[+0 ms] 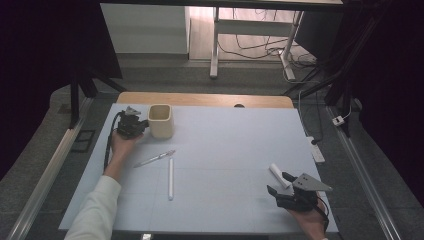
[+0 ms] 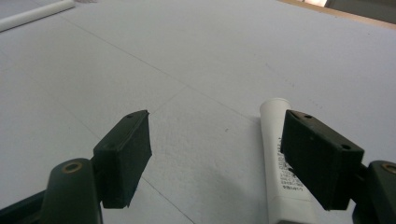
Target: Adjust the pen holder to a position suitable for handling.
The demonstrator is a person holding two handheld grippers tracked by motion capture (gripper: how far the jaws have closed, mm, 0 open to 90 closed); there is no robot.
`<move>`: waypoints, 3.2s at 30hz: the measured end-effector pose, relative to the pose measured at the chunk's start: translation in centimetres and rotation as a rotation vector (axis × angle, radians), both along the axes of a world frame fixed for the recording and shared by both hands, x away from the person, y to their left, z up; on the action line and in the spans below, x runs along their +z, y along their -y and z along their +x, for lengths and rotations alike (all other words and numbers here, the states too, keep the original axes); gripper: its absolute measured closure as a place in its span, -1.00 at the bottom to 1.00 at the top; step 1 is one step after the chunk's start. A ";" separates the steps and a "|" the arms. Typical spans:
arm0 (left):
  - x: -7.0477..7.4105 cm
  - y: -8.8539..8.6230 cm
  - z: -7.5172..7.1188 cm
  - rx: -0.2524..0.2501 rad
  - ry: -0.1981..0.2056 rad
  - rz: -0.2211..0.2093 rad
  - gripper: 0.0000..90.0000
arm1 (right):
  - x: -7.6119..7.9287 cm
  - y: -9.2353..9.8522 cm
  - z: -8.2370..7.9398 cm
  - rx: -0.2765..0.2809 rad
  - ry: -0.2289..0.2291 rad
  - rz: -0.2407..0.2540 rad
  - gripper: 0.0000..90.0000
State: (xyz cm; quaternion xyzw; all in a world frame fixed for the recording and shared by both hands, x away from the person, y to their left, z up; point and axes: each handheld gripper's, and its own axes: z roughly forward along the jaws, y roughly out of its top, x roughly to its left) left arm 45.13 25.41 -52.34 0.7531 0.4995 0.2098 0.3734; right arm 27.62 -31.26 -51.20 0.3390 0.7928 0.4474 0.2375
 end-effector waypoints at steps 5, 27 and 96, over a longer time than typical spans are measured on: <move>0.2 0.7 0.1 -0.017 0.001 0.009 0.98 | 0.0 0.0 0.0 -0.002 -0.001 0.005 -0.46; 0.6 3.9 0.6 -0.073 0.002 0.005 0.98 | 0.0 0.1 0.1 -0.009 -0.007 -0.005 -0.46; 1.1 10.7 2.4 -0.165 -0.058 0.066 0.98 | 0.3 0.4 0.1 -0.004 -0.001 0.019 -0.45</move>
